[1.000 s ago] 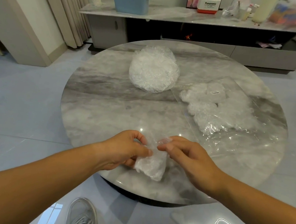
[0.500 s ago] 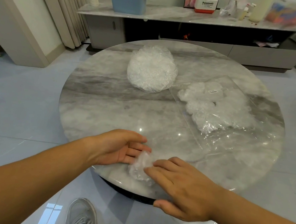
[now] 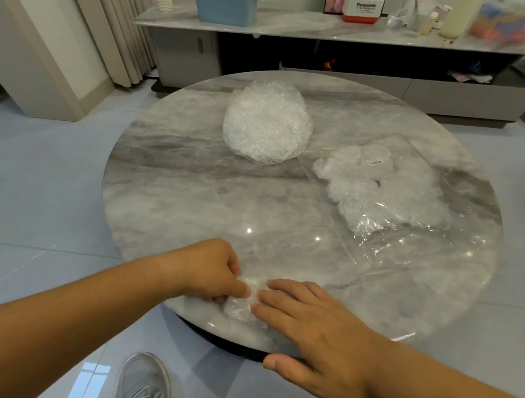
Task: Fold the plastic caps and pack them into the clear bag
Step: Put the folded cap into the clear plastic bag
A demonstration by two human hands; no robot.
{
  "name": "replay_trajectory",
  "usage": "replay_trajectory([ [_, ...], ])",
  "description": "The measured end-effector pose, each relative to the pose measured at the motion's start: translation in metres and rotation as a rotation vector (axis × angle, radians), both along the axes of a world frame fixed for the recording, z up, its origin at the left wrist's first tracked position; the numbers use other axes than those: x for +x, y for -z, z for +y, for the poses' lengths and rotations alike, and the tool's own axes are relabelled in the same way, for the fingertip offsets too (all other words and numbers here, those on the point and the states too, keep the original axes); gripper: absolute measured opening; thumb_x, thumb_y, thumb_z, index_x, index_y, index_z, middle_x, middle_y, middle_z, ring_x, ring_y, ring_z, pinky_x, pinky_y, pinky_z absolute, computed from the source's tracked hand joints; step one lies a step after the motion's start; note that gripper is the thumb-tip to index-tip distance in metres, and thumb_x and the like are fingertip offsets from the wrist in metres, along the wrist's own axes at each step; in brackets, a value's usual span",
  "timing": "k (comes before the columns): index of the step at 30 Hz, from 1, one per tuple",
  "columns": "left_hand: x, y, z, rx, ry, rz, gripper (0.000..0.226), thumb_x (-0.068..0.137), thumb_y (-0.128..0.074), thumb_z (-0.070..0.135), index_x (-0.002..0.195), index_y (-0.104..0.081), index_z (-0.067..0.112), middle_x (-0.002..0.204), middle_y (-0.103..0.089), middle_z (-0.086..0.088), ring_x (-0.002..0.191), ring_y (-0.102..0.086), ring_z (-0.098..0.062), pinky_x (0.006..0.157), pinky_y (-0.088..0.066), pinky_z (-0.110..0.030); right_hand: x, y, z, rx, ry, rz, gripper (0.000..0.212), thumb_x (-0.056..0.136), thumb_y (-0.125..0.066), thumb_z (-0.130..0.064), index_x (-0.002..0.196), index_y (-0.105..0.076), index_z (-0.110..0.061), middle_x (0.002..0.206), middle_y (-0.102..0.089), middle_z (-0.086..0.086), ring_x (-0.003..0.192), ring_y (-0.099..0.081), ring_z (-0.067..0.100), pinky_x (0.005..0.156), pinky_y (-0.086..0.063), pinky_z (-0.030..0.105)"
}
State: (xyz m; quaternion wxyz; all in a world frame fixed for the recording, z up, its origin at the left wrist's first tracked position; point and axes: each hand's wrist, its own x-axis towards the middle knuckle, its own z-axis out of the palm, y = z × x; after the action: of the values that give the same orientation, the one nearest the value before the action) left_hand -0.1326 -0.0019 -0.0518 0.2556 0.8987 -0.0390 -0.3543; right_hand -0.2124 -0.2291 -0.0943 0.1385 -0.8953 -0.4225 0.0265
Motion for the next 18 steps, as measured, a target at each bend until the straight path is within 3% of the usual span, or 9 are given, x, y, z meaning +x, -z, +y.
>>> replay_trajectory([
  [3,0.000,0.001,-0.001,-0.115,-0.111,0.085,0.016,0.085,-0.076,0.019,0.092,-0.071,0.005,0.078,-0.072,-0.007,0.066,-0.067,-0.012,0.067,-0.060,-0.025,0.001,-0.007,-0.002,0.122,0.110,0.179,0.068,0.098,-0.046,-0.060,0.152,-0.027,-0.024,0.152,-0.038,-0.007,0.144,-0.029,0.008,0.117,-0.030,0.031],
  [5,0.003,-0.003,-0.004,-0.266,-0.230,0.106,0.008,0.088,-0.072,0.012,0.087,-0.067,0.006,0.079,-0.069,-0.009,0.069,-0.068,-0.016,0.064,-0.059,-0.027,0.002,-0.014,-0.003,0.238,0.212,0.253,0.067,0.096,-0.046,-0.060,0.151,-0.028,-0.027,0.152,-0.035,-0.012,0.140,-0.033,0.001,0.114,-0.033,0.029],
  [8,0.011,-0.016,-0.016,-0.497,-0.409,0.106,0.007,0.091,-0.063,0.003,0.085,-0.060,0.006,0.082,-0.064,-0.016,0.070,-0.066,-0.022,0.059,-0.058,-0.027,0.008,-0.026,-0.004,0.493,0.430,0.364,0.051,0.092,-0.048,-0.064,0.136,-0.049,-0.040,0.154,-0.028,-0.023,0.145,-0.029,-0.001,0.112,-0.034,0.019],
  [10,0.014,-0.023,-0.026,-0.635,-0.484,0.114,0.011,0.092,-0.061,0.001,0.084,-0.057,0.006,0.085,-0.066,-0.019,0.074,-0.068,-0.025,0.066,-0.061,-0.033,0.014,-0.039,-0.004,0.731,0.603,0.550,0.036,0.090,-0.054,-0.068,0.116,-0.065,-0.046,0.141,-0.040,-0.037,0.141,-0.032,-0.008,0.107,-0.033,0.009],
  [11,0.015,-0.026,-0.032,-0.695,-0.503,0.121,0.012,0.092,-0.062,0.001,0.082,-0.057,0.007,0.085,-0.068,-0.019,0.075,-0.070,-0.026,0.067,-0.062,-0.035,0.018,-0.044,-0.005,0.849,0.659,0.652,0.032,0.090,-0.056,-0.067,0.109,-0.071,-0.045,0.131,-0.051,-0.038,0.135,-0.040,-0.010,0.107,-0.036,0.011],
  [14,0.018,-0.033,-0.052,-0.789,-0.499,0.107,0.008,0.092,-0.064,0.001,0.088,-0.058,0.005,0.088,-0.070,-0.019,0.077,-0.072,-0.026,0.067,-0.062,-0.035,0.027,-0.054,-0.017,1.088,0.739,0.857,0.038,0.086,-0.052,-0.060,0.099,-0.079,-0.037,0.112,-0.072,-0.021,0.118,-0.063,0.005,0.108,-0.049,0.037],
  [18,0.017,-0.041,-0.082,-0.843,-0.465,0.055,0.009,0.093,-0.065,0.001,0.090,-0.057,0.004,0.092,-0.072,-0.021,0.079,-0.073,-0.026,0.067,-0.062,-0.035,0.032,-0.070,-0.040,1.168,0.808,0.807,0.044,0.090,-0.057,-0.062,0.100,-0.081,-0.027,0.109,-0.076,-0.002,0.109,-0.070,0.021,0.102,-0.053,0.046],
])
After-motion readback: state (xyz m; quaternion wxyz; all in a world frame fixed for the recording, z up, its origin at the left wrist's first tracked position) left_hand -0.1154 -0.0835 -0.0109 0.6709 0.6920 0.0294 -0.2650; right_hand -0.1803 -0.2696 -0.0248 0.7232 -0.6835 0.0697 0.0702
